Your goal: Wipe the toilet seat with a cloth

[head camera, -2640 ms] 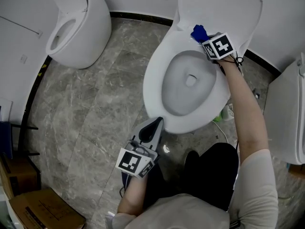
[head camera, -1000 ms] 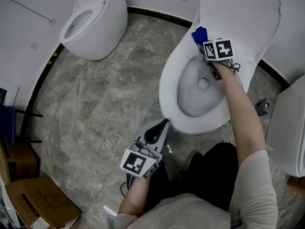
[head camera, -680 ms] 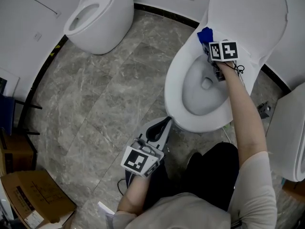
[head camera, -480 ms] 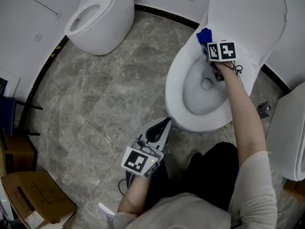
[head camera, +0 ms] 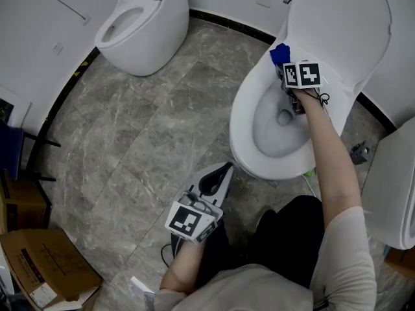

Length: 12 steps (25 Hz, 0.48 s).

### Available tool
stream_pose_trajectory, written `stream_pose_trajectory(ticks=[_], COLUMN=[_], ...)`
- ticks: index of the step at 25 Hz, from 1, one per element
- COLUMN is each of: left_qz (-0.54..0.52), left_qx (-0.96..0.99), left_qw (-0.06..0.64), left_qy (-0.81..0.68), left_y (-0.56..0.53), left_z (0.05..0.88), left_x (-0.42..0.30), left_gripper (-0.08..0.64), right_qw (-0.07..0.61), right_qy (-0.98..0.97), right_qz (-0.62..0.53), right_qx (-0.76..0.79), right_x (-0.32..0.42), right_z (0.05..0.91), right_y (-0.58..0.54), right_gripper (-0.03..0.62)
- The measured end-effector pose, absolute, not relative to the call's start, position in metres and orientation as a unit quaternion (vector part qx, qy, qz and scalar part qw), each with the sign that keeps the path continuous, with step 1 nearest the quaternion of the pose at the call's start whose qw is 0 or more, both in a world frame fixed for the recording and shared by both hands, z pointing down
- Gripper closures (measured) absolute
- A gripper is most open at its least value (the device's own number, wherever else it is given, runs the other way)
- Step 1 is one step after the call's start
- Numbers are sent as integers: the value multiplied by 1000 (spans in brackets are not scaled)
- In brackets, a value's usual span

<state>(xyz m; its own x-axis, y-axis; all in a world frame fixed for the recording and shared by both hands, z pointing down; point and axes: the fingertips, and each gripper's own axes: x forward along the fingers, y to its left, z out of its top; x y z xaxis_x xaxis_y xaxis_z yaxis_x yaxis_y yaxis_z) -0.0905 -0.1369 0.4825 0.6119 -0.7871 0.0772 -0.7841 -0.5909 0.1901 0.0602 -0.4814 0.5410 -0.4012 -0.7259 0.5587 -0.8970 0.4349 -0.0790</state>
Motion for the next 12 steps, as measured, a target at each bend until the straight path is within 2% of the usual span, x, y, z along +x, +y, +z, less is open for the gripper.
stream_pose_trajectory(ticks=[12], left_qz=[-7], left_qx=[891], left_qw=[102], left_qy=[-442], left_y=[-136], left_z=[481], left_x=[-93], left_gripper=[552], right_qw=[228], right_qy=[-815], right_qz=[177], right_qx=[502], right_x=[58], right_z=[540], right_y=[-481], right_gripper=[538])
